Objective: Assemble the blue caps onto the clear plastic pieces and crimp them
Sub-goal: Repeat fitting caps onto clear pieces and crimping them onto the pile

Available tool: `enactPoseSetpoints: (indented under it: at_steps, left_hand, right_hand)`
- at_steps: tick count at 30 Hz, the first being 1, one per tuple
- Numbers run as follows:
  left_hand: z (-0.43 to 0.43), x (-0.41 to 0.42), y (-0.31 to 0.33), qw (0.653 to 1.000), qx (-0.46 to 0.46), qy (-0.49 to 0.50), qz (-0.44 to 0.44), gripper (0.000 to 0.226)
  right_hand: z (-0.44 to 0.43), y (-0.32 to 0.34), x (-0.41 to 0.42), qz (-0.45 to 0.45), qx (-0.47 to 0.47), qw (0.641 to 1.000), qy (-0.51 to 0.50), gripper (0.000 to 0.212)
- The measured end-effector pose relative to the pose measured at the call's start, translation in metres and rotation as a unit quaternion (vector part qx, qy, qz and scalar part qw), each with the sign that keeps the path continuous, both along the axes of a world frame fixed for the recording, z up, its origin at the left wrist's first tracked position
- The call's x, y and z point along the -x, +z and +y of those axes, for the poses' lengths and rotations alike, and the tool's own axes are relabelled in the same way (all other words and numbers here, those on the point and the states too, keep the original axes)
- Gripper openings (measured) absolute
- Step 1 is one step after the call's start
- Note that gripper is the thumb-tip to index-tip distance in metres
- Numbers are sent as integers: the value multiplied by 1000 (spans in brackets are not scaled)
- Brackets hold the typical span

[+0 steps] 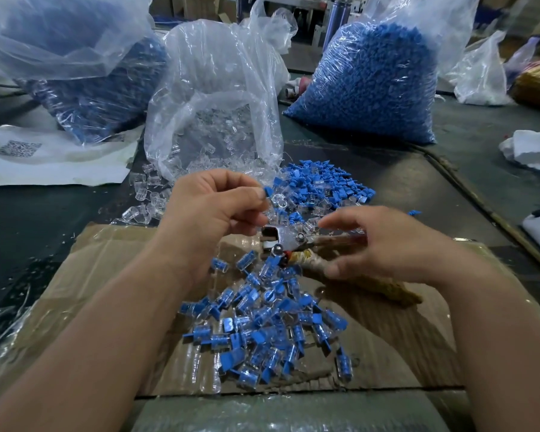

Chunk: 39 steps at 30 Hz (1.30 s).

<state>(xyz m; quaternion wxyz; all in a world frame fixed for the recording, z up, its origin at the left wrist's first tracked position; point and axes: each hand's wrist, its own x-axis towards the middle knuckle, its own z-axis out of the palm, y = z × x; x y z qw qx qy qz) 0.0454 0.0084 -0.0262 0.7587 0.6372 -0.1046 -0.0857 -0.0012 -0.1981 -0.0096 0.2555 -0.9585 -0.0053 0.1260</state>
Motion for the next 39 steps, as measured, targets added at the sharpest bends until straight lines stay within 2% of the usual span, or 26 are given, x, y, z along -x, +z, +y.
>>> enactPoseSetpoints:
  at_steps: [2,5,7,9,11,15,19,23,28,39]
  left_hand:
    - [0,-1,0,1000,-1,0,4,5]
    - [0,-1,0,1000,1,-2,4,6]
    - [0,-2,0,1000,6,-4,2,7]
    - [1,-3,-1,1000,8,-2,3,13]
    - [1,-5,-3,1000,8,2,6,7]
    - [1,-7,-6,1000,8,-1,13,10]
    - [1,-7,-5,1000,11,-3,8,10]
    - [0,-6,-5,1000,8,2,-4,13]
    - [-3,-3,-5,1000,-8,-2,-29,16]
    - [-4,-3,-7,998,-7,10,-69,17]
  right_hand:
    - [2,-2,2,49,42,998,17,80]
    - [6,-3,1,27,93,995,15,80]
    - [9,0,1,0,115,993,15,67]
    - [15,0,2,-21,136,990,4,44]
    - [23,-3,1,-53,181,982,1,24]
    - [27,-8,-2,-119,224,967,-28,18]
    - [20,-11,-3,-177,180,966,-64,14]
    - [19,-13,-4,-229,92,966,-80,20]
    - [25,-15,-4,-211,24,976,-47,21]
    - [29,-12,-2,-186,13,982,-25,16]
